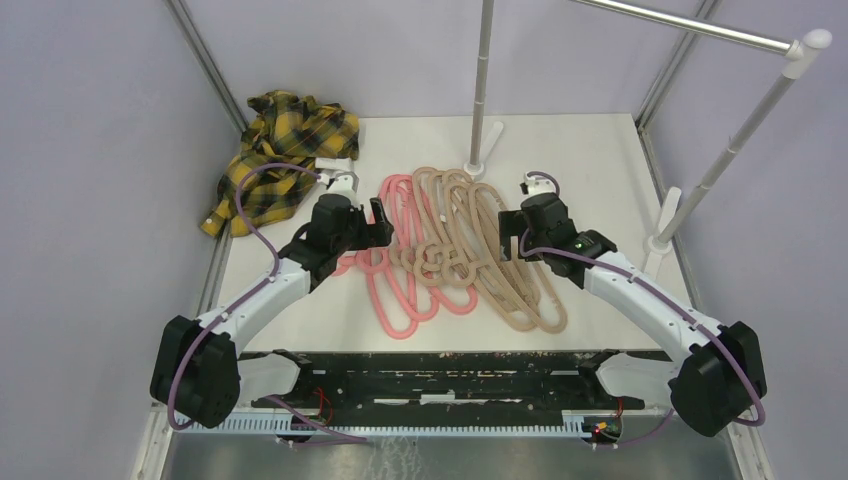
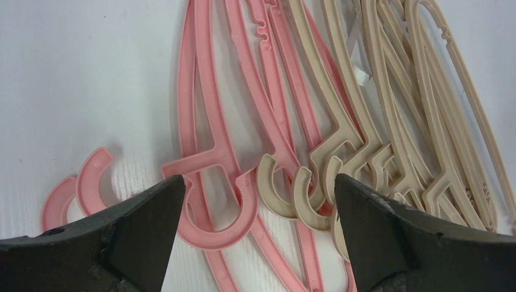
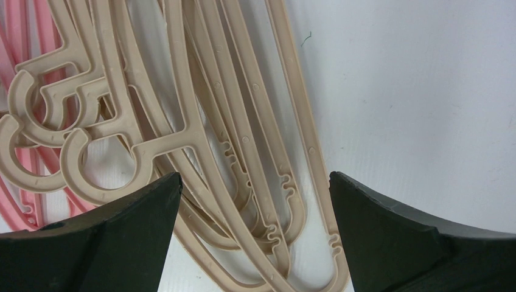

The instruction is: Organize the hangers

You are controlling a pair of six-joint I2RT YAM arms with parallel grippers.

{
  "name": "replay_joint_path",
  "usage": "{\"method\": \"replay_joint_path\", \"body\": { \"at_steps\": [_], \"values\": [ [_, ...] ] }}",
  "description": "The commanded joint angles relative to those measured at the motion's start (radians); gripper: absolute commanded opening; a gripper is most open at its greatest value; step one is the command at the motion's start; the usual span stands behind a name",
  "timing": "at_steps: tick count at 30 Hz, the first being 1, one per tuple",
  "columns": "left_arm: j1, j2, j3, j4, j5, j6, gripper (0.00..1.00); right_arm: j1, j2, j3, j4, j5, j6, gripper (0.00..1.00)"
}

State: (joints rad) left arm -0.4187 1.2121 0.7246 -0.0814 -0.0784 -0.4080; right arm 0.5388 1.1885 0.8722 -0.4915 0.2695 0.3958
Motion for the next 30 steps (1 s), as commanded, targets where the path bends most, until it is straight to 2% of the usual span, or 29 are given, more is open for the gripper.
{"method": "replay_joint_path", "body": {
  "at_steps": [1, 9, 13, 18, 24, 30],
  "values": [
    [-0.001, -0.034, 0.026, 0.016, -0.022, -0.018, 0.99, 0.004, -0.030, 0.057, -0.008, 0.045, -0.007, 1.00],
    [0.000, -0.040, 0.019, 0.007, -0.027, -0.018, 0.99, 0.004, -0.118, -0.067, 0.110, -0.066, -0.068, 0.99],
    [0.000, -0.043, 0.011, 0.006, -0.032, -0.026, 0.99, 0.028, -0.053, -0.051, 0.050, -0.076, -0.079, 0.88],
    [0.000, -0.042, 0.001, 0.014, -0.032, -0.040, 0.99, 0.137, -0.015, -0.078, -0.005, -0.033, -0.046, 0.72],
    [-0.001, -0.036, -0.016, 0.024, -0.035, -0.050, 0.99, 0.191, -0.034, -0.183, 0.002, -0.037, 0.012, 0.67],
    [0.000, -0.033, -0.025, 0.031, -0.032, -0.055, 0.99, 0.194, -0.001, -0.169, 0.003, -0.023, 0.027, 0.65]
  ]
}}
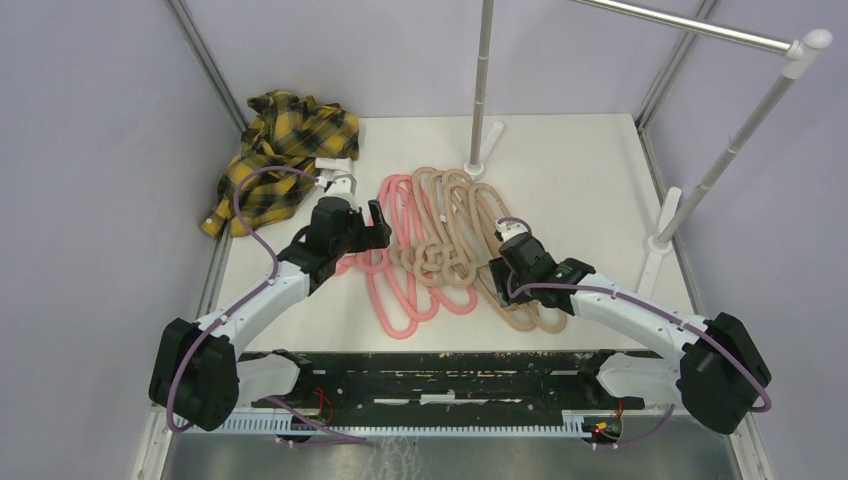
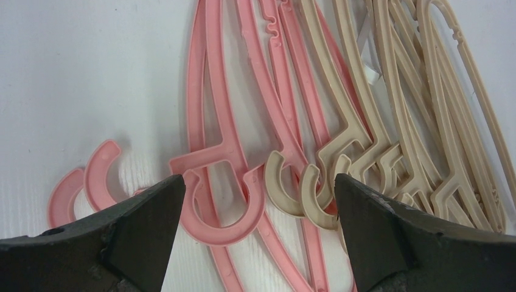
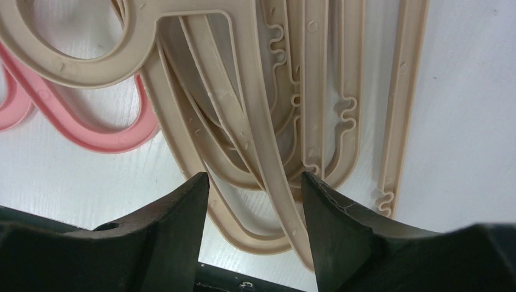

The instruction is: Organize the hangers

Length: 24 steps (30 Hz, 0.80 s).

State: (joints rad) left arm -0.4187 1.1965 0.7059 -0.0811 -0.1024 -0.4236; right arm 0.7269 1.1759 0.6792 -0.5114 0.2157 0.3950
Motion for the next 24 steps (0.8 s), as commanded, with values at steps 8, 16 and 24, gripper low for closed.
{"method": "replay_joint_path", "body": {
  "at_steps": [8, 16, 24],
  "values": [
    [-0.001, -0.032, -0.022, 0.038, -0.009, -0.040, 0.99, 0.008, 0.135, 0.049, 0.034, 0.056, 0.041, 0.56],
    [-0.001, -0.046, -0.031, 0.048, -0.011, -0.040, 0.99, 0.007, 0.204, 0.048, 0.039, 0.078, 0.066, 0.42],
    [0.000, -0.043, -0.030, 0.049, -0.013, -0.039, 0.99, 0.006, 0.128, 0.088, -0.040, 0.039, 0.064, 0.01]
  ]
}}
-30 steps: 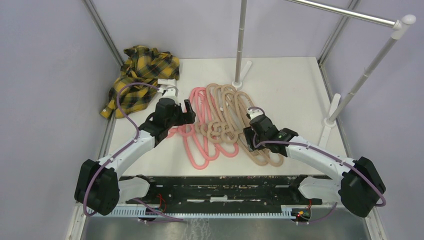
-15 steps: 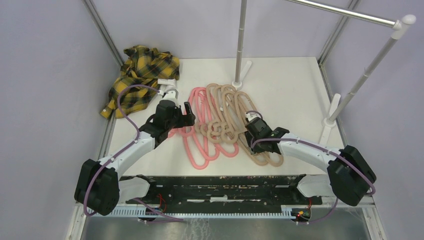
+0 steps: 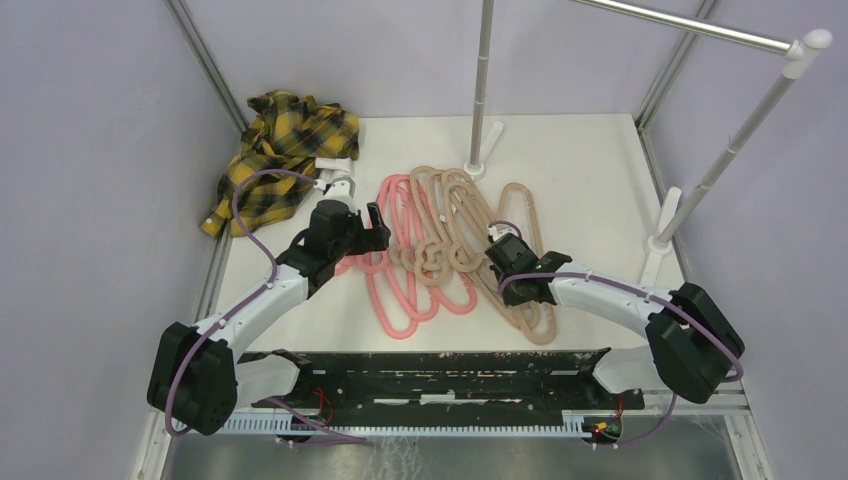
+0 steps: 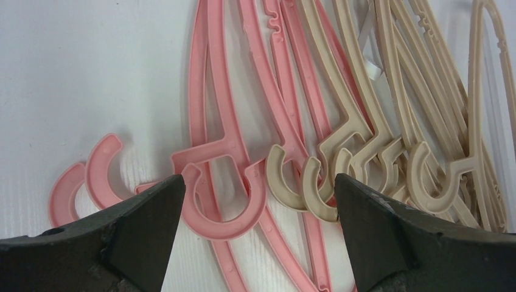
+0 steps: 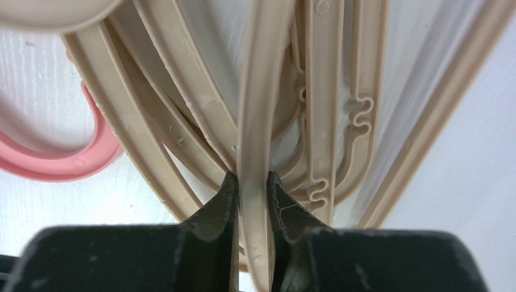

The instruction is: Organize the hangers

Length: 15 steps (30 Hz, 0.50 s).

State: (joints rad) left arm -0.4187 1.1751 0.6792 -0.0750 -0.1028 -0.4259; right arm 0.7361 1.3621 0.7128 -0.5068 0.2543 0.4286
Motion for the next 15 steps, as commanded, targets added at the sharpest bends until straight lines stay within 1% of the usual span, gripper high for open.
{"method": "replay_joint_path", "body": {
  "at_steps": [1, 6, 9, 13, 15],
  "values": [
    [0.000, -0.021, -0.004, 0.043, -0.013, -0.036, 0.99, -0.002, -0.078, 0.065, -0.064, -0.009, 0.030, 0.01],
    [-0.001, -0.023, -0.003, 0.034, -0.020, -0.036, 0.99, -0.003, -0.208, 0.112, -0.156, -0.067, 0.034, 0.01],
    [0.000, -0.024, -0.003, 0.033, -0.024, -0.036, 0.99, -0.003, -0.293, 0.139, -0.203, -0.078, 0.049, 0.01],
    [-0.001, -0.024, -0.001, 0.034, -0.024, -0.038, 0.99, -0.002, -0.412, 0.195, -0.203, -0.028, 0.088, 0.01],
    [0.000, -0.024, 0.000, 0.034, -0.022, -0.041, 0.99, -0.003, -0.447, 0.243, -0.169, 0.007, 0.088, 0.01]
  ]
}}
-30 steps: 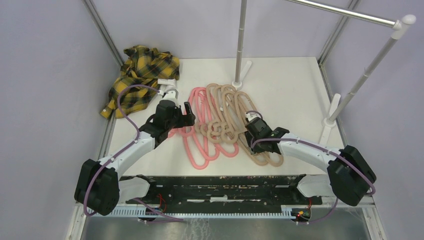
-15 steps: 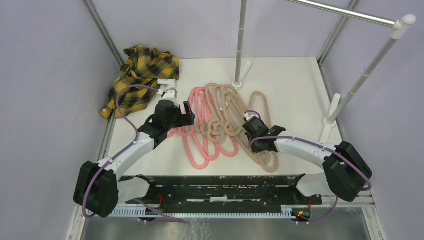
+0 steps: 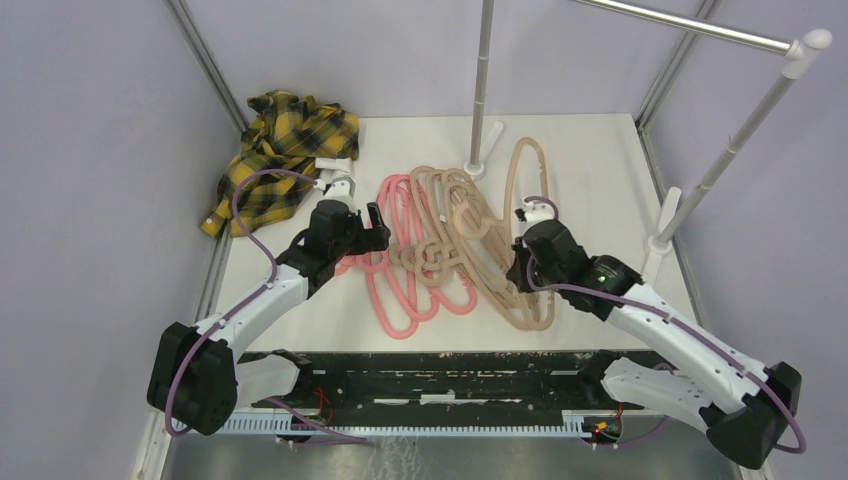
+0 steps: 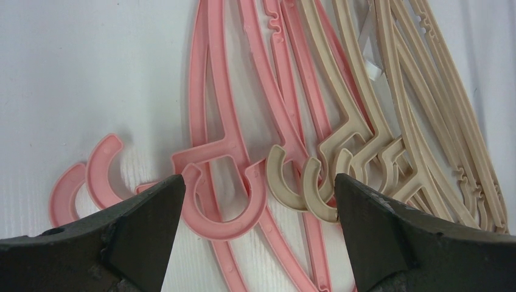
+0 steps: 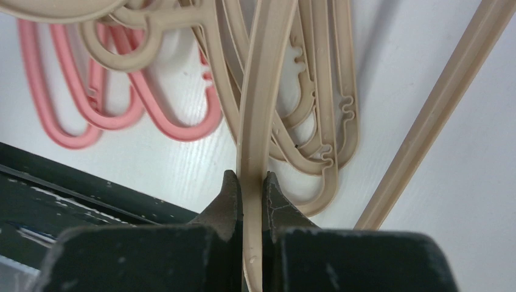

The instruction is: Organize the hangers

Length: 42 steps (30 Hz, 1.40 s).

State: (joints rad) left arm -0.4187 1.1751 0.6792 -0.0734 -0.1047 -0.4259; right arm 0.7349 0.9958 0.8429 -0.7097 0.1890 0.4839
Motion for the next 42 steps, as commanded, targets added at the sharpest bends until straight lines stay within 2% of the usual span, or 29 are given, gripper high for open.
{"method": "replay_joint_path", "body": {
  "at_steps": [1, 8, 15, 19, 25, 42],
  "values": [
    [-0.001, -0.024, 0.000, 0.033, -0.018, -0.043, 0.99, -0.002, -0.087, 0.143, 0.053, 0.090, 0.026, 0.00],
    [0.000, -0.029, 0.002, 0.032, -0.020, -0.045, 0.99, -0.027, -0.002, 0.427, 0.231, 0.237, -0.105, 0.00],
    [0.000, -0.052, -0.004, 0.034, -0.021, -0.045, 0.99, -0.176, 0.161, 0.619, 0.366, 0.175, -0.096, 0.00],
    [0.000, -0.059, -0.004, 0.034, -0.022, -0.045, 0.99, -0.281, 0.211, 0.639, 0.461, 0.096, -0.041, 0.00],
    [-0.001, -0.072, -0.009, 0.029, -0.028, -0.044, 0.99, -0.359, 0.225, 0.639, 0.585, 0.079, -0.020, 0.00],
    [-0.001, -0.091, -0.015, 0.016, -0.035, -0.036, 0.99, -0.533, 0.293, 0.626, 0.642, 0.141, 0.217, 0.01]
  ]
}}
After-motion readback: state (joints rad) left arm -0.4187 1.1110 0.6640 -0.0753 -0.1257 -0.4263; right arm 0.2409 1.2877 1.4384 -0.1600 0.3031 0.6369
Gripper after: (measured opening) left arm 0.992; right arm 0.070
